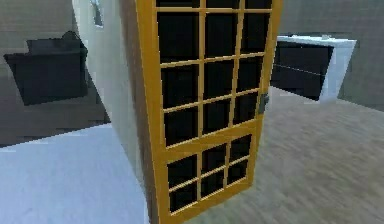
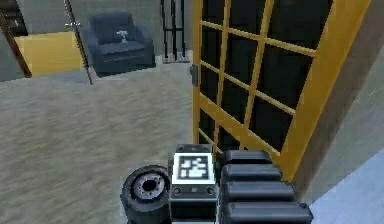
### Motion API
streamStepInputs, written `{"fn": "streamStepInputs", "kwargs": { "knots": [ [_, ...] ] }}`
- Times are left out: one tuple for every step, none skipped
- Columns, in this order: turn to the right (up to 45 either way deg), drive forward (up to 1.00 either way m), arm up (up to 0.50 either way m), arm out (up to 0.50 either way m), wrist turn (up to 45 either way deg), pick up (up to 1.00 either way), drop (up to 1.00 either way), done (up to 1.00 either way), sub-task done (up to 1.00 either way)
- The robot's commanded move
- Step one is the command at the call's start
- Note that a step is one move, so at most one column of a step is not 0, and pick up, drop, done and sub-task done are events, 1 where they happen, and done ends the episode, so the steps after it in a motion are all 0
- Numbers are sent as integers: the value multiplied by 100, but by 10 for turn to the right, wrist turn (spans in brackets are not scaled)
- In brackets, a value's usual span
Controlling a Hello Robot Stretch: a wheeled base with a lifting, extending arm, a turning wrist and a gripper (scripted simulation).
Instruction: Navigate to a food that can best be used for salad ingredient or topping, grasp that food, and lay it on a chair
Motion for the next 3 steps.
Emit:
{"fn": "streamStepInputs", "kwargs": {
  "knots": [
    [450, 0, 0, 0, 0, 0, 0, 0, 0],
    [120, 0, 0, 0, 0, 0, 0, 0, 0],
    [0, 100, 0, 0, 0, 0, 0, 0, 0]
  ]
}}
